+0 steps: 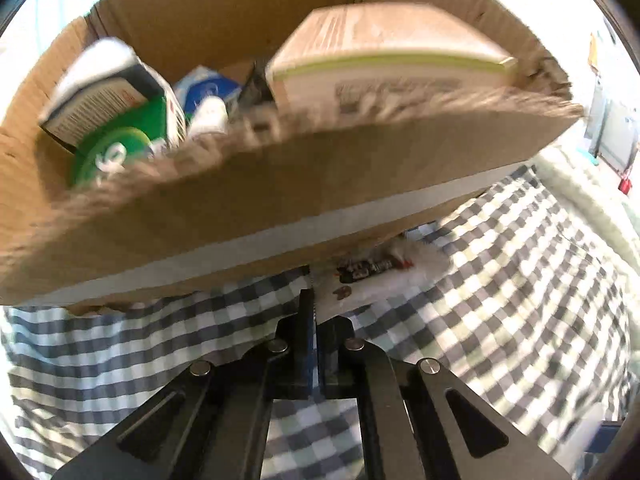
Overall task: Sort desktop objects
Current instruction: 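Grasp the thin white stick with the right tool while the left closes near the sachet, then carry the white stick over the box with the right tool while the left grasps the white sachet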
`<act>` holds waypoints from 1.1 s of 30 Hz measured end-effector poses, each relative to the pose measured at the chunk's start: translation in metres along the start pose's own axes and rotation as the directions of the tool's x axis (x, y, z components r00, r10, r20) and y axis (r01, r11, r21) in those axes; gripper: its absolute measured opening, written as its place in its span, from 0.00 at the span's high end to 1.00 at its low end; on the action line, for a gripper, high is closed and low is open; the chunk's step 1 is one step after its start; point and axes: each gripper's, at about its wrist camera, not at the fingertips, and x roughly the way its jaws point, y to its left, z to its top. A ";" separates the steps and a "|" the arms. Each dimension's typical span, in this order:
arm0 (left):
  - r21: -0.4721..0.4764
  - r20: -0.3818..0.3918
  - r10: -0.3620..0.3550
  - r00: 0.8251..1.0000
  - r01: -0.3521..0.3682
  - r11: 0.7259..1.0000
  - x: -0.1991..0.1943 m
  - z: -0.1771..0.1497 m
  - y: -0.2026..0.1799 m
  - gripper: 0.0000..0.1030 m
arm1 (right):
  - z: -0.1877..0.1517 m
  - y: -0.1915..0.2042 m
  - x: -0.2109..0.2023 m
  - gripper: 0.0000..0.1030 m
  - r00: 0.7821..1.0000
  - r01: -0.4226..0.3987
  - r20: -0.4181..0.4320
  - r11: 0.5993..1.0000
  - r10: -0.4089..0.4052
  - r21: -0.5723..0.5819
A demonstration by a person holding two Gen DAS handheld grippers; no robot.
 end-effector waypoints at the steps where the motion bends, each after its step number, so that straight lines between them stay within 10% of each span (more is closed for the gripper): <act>1: 0.010 0.012 0.001 1.000 -0.001 1.000 -0.007 -0.001 -0.002 0.99 | 0.000 0.000 0.001 0.64 1.000 0.004 0.008 1.000 -0.004 -0.008; 3: 0.029 0.037 0.014 0.999 -0.015 0.999 -0.023 -0.003 -0.006 0.99 | -0.001 -0.001 -0.001 0.86 0.999 -0.034 0.028 0.999 0.034 -0.017; 19: -0.053 0.155 -0.028 0.987 0.037 0.998 -0.098 -0.011 0.018 0.97 | -0.011 0.006 -0.087 0.96 0.929 -0.112 0.339 0.985 0.150 -0.129; 21: -0.094 0.123 -0.039 0.992 0.051 0.994 -0.086 -0.007 0.026 0.90 | -0.012 0.005 -0.102 0.97 0.912 -0.087 0.386 0.985 0.140 -0.151; 23: -0.111 0.079 -0.059 0.995 0.068 0.991 -0.082 -0.013 0.032 0.46 | -0.007 0.012 -0.117 0.97 0.887 -0.043 0.445 0.981 0.123 -0.187; 25: -0.111 0.053 -0.061 0.997 0.066 0.992 -0.070 -0.014 0.027 0.30 | -0.001 0.017 -0.131 0.97 0.864 -0.004 0.491 0.977 0.111 -0.213; 33: -0.015 -0.120 -0.052 0.991 0.051 0.999 -0.002 -0.011 -0.015 0.12 | 0.042 0.030 -0.171 0.97 0.787 0.069 0.608 0.966 0.101 -0.250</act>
